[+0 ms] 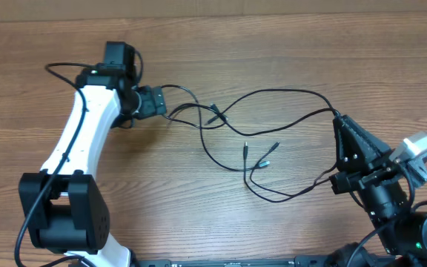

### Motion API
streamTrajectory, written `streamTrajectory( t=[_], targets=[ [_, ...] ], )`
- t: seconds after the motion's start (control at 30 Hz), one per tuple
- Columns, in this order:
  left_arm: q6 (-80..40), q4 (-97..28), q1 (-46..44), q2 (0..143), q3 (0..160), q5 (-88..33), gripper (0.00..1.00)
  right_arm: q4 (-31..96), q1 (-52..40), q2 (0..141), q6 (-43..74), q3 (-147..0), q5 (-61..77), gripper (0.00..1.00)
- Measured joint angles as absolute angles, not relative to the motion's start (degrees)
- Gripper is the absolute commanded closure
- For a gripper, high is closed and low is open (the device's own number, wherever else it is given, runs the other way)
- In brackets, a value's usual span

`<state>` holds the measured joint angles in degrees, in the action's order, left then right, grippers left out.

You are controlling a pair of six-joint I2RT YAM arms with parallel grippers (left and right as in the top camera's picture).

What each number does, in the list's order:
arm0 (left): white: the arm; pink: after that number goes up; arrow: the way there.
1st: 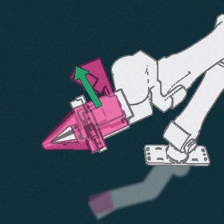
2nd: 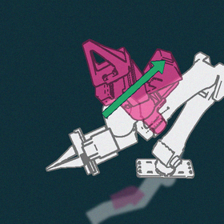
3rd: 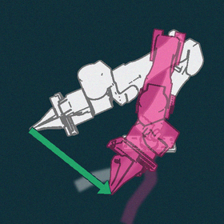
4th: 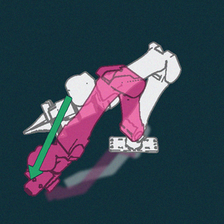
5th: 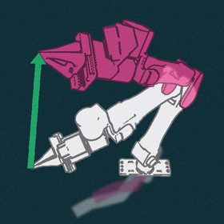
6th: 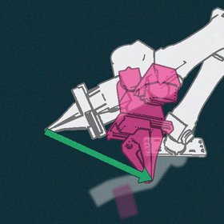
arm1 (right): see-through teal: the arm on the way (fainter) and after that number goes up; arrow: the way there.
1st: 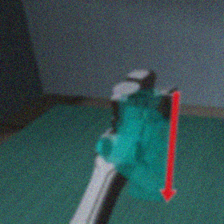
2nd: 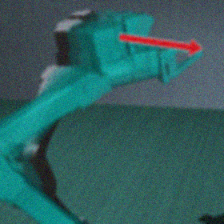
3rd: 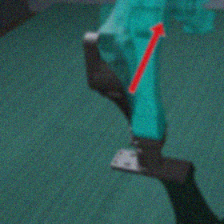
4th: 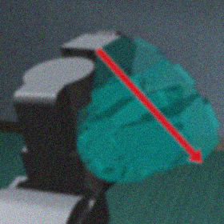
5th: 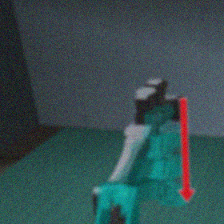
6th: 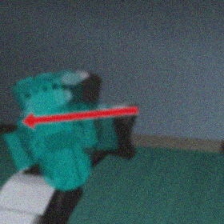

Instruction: Untangle cables

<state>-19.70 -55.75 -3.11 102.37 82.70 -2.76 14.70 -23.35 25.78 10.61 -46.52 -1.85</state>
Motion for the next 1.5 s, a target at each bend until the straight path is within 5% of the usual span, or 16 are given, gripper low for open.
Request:
streamTrajectory(
  t=[0.47,0.6,0.7,0.97,1.2,1.5],
  targets=[
    [-21.85,-55.81,5.1,102.37,82.7,-3.14,0.0,21.08,-23.35,25.78,10.5,-46.52,-3.49,0.95],
    [-23.7,-55.81,6.96,102.37,82.7,-3.68,0.01,24.38,-23.35,25.78,10.39,-46.52,-3.64,0.87],
    [-24.12,-55.81,8.25,102.37,82.7,-4.05,0.01,26.68,-23.35,25.78,10.28,-46.52,-4.32,0.68],
    [-24.93,-55.81,9.5,102.37,82.7,-4.08,0.06,29.19,-23.35,25.78,10.46,-46.52,-6.87,0.64],
    [-25.1,-55.81,9.5,102.37,82.7,-4.51,0.12,29.19,-23.35,25.78,10.44,-46.52,-7.51,0.39],
    [-18.92,-55.79,9.37,102.37,82.7,-10.0,0.0,32.1,-23.35,27.77,10.55,-46.54,-7.73,0.24]
  ],
)
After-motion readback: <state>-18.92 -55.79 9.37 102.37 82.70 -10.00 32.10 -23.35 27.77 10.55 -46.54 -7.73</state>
